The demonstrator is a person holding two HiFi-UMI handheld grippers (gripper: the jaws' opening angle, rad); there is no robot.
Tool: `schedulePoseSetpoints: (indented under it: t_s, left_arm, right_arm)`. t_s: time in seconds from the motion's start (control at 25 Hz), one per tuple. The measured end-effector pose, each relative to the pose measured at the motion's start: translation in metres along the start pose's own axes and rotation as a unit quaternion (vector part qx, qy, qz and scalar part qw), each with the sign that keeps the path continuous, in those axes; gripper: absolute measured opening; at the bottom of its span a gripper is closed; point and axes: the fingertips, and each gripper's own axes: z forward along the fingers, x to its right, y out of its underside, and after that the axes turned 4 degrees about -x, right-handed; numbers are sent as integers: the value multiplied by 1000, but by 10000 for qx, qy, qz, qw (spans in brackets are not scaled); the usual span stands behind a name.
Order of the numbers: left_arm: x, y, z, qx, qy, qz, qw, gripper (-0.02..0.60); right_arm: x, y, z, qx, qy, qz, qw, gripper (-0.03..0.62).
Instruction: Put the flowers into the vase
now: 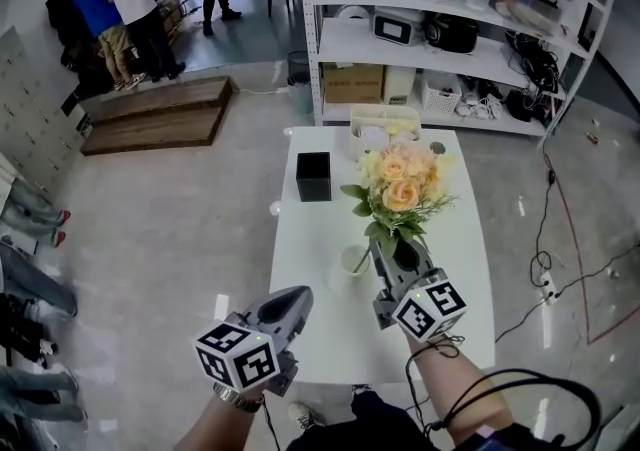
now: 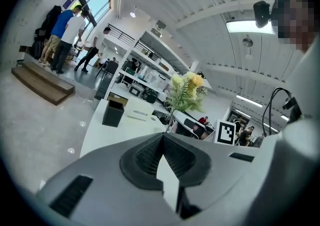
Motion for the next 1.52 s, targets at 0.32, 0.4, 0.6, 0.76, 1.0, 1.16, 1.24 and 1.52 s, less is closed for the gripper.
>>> schedulePoseSetpoints:
  t_s: [0.32, 0.4, 0.6, 0.76, 1.0, 1.16, 1.24, 1.52]
  left_arm:
    - [-8, 5, 26, -97, 20, -150, 9998, 2]
    - [-8, 5, 31, -114, 28, -179, 9998, 2]
    - [-14, 6, 43, -146, 32, -229, 9996, 2]
    - [-16, 11, 56, -178, 43, -251, 9995, 2]
    - [-21, 19, 72, -273, 86, -214, 9994, 2]
    - [-21, 26, 78, -283, 95, 81, 9995, 2]
    - [-21, 30, 80, -306, 99, 159, 9994, 2]
    - [-22, 34, 88, -257, 28, 480, 9985, 2]
  right_arm:
    - [0, 17, 0, -244, -37, -151, 9996, 44]
    - [1, 19, -1, -293, -42, -177, 9994, 46]
    - [-1, 25, -3, -374, -68, -230, 9990, 49]
    - [0, 28, -5, -420, -79, -255, 9988, 51]
    - [1, 30, -2, -510, -147, -267, 9982, 52]
    - [0, 31, -2, -580, -188, -266, 9978, 52]
    - [-1, 32, -2, -605, -220, -268, 9976, 52]
    - [-2, 38, -3, -701, -304, -324, 9965, 55]
